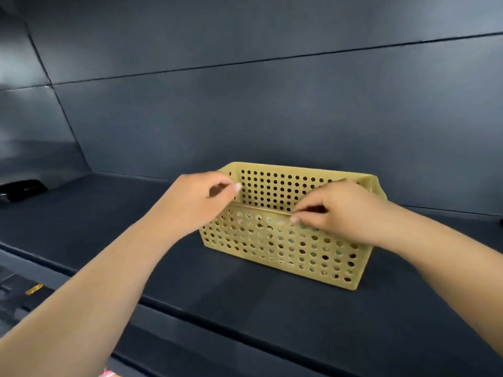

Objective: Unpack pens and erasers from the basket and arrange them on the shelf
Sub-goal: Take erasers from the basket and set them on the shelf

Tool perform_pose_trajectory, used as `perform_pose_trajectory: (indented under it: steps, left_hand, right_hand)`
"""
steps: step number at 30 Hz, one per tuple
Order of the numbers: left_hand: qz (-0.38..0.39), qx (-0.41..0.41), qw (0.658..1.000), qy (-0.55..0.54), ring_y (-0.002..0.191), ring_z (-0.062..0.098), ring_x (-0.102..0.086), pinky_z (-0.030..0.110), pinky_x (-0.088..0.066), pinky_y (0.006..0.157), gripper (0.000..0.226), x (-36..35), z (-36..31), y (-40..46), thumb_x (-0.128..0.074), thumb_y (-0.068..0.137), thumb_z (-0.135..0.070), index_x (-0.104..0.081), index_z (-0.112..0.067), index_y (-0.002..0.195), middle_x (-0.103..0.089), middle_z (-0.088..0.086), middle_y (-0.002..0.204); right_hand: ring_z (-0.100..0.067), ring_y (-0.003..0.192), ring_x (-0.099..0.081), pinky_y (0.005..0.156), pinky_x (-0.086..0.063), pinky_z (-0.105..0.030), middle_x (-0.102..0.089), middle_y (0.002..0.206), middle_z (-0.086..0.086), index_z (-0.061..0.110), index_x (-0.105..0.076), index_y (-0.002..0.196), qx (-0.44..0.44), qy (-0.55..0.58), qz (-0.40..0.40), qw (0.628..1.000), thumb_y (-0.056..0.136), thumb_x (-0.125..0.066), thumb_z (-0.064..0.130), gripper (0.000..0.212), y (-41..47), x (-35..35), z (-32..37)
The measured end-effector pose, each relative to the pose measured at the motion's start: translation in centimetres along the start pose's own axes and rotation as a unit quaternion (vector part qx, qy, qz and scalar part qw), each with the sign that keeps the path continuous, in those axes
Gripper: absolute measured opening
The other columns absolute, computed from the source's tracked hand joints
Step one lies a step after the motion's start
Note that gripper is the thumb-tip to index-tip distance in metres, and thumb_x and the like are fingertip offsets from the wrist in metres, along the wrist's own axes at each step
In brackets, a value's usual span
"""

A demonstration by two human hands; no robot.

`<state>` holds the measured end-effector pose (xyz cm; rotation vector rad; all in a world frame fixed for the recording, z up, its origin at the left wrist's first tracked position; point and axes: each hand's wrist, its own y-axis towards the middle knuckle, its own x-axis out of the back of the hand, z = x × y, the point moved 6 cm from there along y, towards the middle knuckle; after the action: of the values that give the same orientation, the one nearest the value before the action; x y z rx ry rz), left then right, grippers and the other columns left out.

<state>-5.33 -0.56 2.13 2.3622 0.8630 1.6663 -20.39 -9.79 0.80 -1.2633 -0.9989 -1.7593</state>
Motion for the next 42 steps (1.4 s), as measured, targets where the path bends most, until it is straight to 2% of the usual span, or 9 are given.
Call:
perform_pose_trajectory:
  steps: [5,8,14,19,22,24,27,38,42]
  left_hand:
    - [0.052,-0.010,0.994,-0.092,0.056,-0.001,-0.063,0.016,-0.038,0.054,0.021,-0.1,1.1,4.8,-0.050,0.089,-0.036,-0.064,-0.027,0.078,-0.068,-0.010,0.062]
    - [0.097,-0.046,0.990,-0.086,0.061,-0.005,-0.063,0.016,-0.039,0.060,0.018,-1.3,1.7,6.9,-0.052,0.087,-0.036,-0.063,-0.030,0.074,-0.067,-0.013,0.064]
    - [0.124,-0.029,0.957,-0.261,0.073,0.001,-0.066,0.021,-0.050,0.075,0.018,-2.7,5.1,10.2,-0.052,0.087,-0.025,-0.068,-0.024,0.078,-0.071,-0.011,0.076]
    - [0.146,-0.004,0.913,-0.382,0.067,0.006,-0.067,0.015,-0.053,0.066,0.023,-4.3,6.7,11.5,-0.051,0.089,-0.018,-0.068,-0.021,0.074,-0.071,-0.004,0.069]
    - [0.174,-0.019,0.916,-0.360,0.062,0.005,-0.065,0.012,-0.049,0.058,0.024,-4.9,6.5,12.0,-0.049,0.088,-0.025,-0.067,-0.022,0.073,-0.070,-0.005,0.068]
    - [0.183,-0.025,0.922,-0.341,0.061,0.004,-0.065,0.014,-0.048,0.054,0.024,-5.4,6.2,12.3,-0.048,0.086,-0.031,-0.066,-0.022,0.073,-0.070,-0.007,0.068]
    - [0.175,-0.053,0.932,-0.312,0.062,0.002,-0.064,0.018,-0.042,0.054,0.026,-5.9,5.9,12.6,-0.045,0.082,-0.038,-0.065,-0.026,0.072,-0.069,-0.013,0.069]
    - [0.152,-0.033,0.916,-0.369,0.058,0.003,-0.063,0.011,-0.042,0.048,0.030,-6.2,6.6,13.1,-0.044,0.078,-0.042,-0.066,-0.025,0.066,-0.068,-0.008,0.065]
    - [0.113,0.027,0.904,-0.412,0.077,0.001,-0.065,0.028,-0.053,0.073,0.020,-6.3,7.6,13.5,-0.051,0.081,-0.048,-0.063,-0.032,0.079,-0.068,-0.012,0.084]
  right_hand:
    - [0.001,0.068,-0.059,0.066,-0.046,-0.012,-0.066,0.070,0.020,0.037,-0.067,0.076,-0.024,0.090,0.078,0.993,0.061,-0.040,0.066,0.043,1.5,1.1,-0.1]
    - [0.005,0.070,-0.061,0.063,-0.044,-0.005,-0.069,0.079,0.014,0.027,-0.070,0.084,-0.042,0.120,0.101,0.987,0.066,-0.048,0.060,0.044,4.2,1.6,-0.9]
    - [-0.019,0.097,-0.063,0.094,-0.046,-0.041,-0.069,0.098,0.003,0.029,-0.067,0.091,-0.089,0.037,0.186,0.978,0.073,-0.054,0.056,0.035,10.7,-0.9,-1.9]
    - [-0.017,0.104,-0.058,0.098,-0.043,-0.036,-0.064,0.111,0.002,0.016,-0.064,0.106,-0.163,-0.011,0.270,0.949,0.083,-0.054,0.050,0.041,14.4,-5.4,-4.1]
    - [-0.012,0.084,-0.052,0.077,-0.042,-0.025,-0.058,0.094,0.003,0.012,-0.062,0.101,-0.204,-0.006,0.318,0.926,0.086,-0.052,0.050,0.043,14.3,-8.6,-5.2]
    - [-0.013,0.080,-0.053,0.064,-0.040,-0.024,-0.062,0.095,-0.003,0.009,-0.061,0.102,-0.222,-0.017,0.303,0.927,0.085,-0.054,0.050,0.046,14.1,-9.9,-5.5]
    - [-0.015,0.090,-0.057,0.064,-0.040,-0.017,-0.060,0.105,-0.002,0.011,-0.053,0.114,-0.254,-0.034,0.280,0.925,0.084,-0.057,0.046,0.046,13.9,-10.7,-5.6]
    - [-0.010,0.075,-0.057,0.056,-0.044,-0.016,-0.061,0.086,0.004,0.015,-0.059,0.102,-0.294,0.108,0.285,0.906,0.077,-0.067,0.039,0.035,14.2,-10.0,-5.6]
    - [0.001,0.057,-0.060,0.049,-0.045,-0.011,-0.065,0.062,0.010,0.019,-0.061,0.083,-0.248,0.293,0.186,0.905,0.068,-0.066,0.036,0.023,15.3,-5.8,-4.2]
